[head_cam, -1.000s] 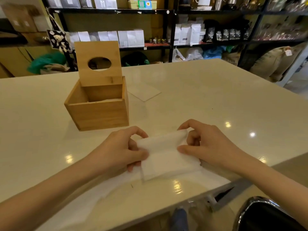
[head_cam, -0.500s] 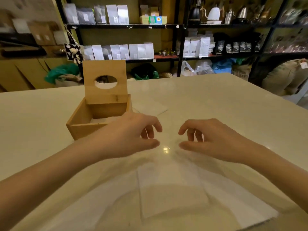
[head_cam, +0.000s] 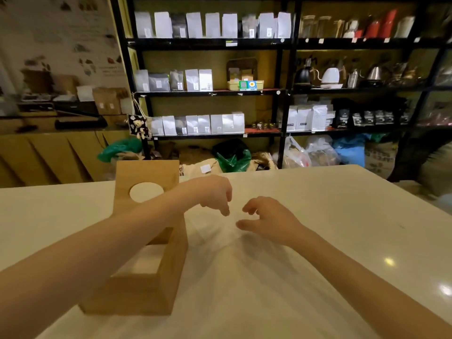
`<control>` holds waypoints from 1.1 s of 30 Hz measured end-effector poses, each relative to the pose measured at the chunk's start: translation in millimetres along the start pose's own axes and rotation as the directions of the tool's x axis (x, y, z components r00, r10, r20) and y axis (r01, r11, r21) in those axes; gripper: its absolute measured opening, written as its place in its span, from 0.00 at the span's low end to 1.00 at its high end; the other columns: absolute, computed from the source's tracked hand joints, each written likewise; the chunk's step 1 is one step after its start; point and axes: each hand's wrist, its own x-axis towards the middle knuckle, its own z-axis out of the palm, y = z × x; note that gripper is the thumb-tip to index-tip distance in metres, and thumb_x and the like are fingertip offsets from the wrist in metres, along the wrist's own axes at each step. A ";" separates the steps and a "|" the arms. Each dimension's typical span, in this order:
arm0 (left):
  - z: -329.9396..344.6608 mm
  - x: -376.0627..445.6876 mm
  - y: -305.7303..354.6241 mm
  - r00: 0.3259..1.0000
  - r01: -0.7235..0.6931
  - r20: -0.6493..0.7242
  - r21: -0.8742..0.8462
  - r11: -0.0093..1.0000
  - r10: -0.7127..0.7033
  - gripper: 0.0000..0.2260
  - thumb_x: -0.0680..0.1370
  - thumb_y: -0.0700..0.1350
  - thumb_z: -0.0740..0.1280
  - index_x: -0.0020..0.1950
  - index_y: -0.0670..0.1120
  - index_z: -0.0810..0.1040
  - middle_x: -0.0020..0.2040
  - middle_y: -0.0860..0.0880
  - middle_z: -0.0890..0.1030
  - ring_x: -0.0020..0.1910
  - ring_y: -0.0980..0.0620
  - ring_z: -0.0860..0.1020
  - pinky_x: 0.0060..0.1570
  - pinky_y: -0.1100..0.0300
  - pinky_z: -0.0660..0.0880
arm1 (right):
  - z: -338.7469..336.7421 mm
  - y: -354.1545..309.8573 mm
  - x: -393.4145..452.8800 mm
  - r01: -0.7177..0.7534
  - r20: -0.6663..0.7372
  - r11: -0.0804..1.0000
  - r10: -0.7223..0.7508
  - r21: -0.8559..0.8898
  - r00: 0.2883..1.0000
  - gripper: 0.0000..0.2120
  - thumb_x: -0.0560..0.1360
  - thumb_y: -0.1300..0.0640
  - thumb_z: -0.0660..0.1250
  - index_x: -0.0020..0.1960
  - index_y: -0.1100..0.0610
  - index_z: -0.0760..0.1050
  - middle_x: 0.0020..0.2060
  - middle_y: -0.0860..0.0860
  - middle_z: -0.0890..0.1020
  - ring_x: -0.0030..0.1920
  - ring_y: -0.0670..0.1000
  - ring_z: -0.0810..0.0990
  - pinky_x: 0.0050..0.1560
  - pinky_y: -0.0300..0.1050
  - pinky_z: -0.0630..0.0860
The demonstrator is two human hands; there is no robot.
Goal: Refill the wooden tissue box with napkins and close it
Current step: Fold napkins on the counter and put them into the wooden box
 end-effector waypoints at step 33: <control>-1.8 -18.6 -12.9 0.973 -0.122 -0.204 -0.071 0.990 0.105 0.09 0.76 0.44 0.64 0.56 0.45 0.77 0.49 0.48 0.76 0.46 0.53 0.72 0.46 0.62 0.68 | -31.7 12.6 -8.2 -0.089 -0.005 0.818 0.112 0.568 0.994 0.09 0.68 0.64 0.69 0.48 0.57 0.76 0.35 0.52 0.81 0.34 0.47 0.78 0.35 0.38 0.72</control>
